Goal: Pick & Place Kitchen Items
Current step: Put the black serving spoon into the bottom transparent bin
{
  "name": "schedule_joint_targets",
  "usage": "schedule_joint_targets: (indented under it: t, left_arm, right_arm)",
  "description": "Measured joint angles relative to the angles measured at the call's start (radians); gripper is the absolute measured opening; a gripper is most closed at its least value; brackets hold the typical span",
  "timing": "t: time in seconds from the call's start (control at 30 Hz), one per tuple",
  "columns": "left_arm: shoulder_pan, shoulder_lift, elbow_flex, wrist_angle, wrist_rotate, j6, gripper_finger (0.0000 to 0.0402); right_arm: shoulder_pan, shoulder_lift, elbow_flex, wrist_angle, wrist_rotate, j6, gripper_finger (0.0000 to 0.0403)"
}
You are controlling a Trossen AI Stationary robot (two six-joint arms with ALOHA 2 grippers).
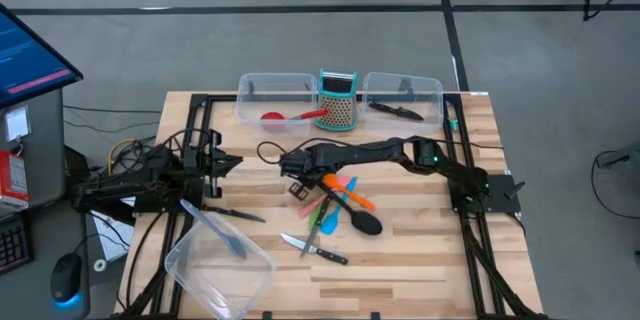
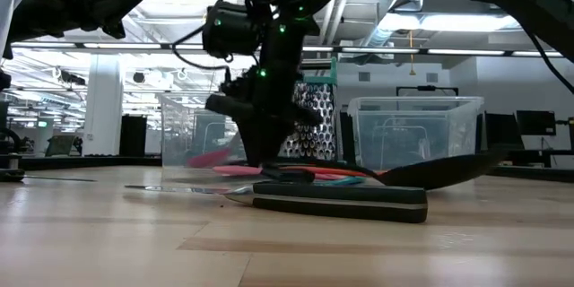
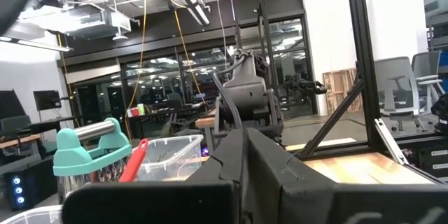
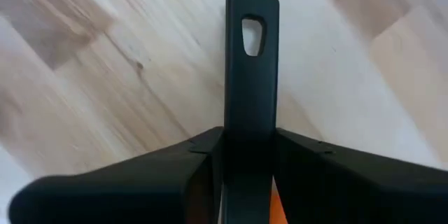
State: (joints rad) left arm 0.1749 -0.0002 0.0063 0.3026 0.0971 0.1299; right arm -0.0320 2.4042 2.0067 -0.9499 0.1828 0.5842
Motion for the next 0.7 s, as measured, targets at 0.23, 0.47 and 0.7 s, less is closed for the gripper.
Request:
schedule_joint_targets:
  t: [0.23, 0.47, 0.7]
  left_arm:
    - [0.0, 0.0, 0.0, 0.005, 0.0, 0.0, 0.0003]
    - [0.0, 0.0, 0.0, 0.007, 0.0, 0.0, 0.0003]
    - [0.0, 0.0, 0.0, 0.01, 0.001, 0.0, 0.0003]
  right_arm:
    - [0.031, 0.0, 0.138, -0.064, 0.017, -0.045, 0.0079]
    - [0.085, -0.023, 0.344, -0.137, 0.128, -0.119, 0.0079]
    - [0.136, -0.197, 0.304, -0.059, 0.19, -0.146, 0.0079]
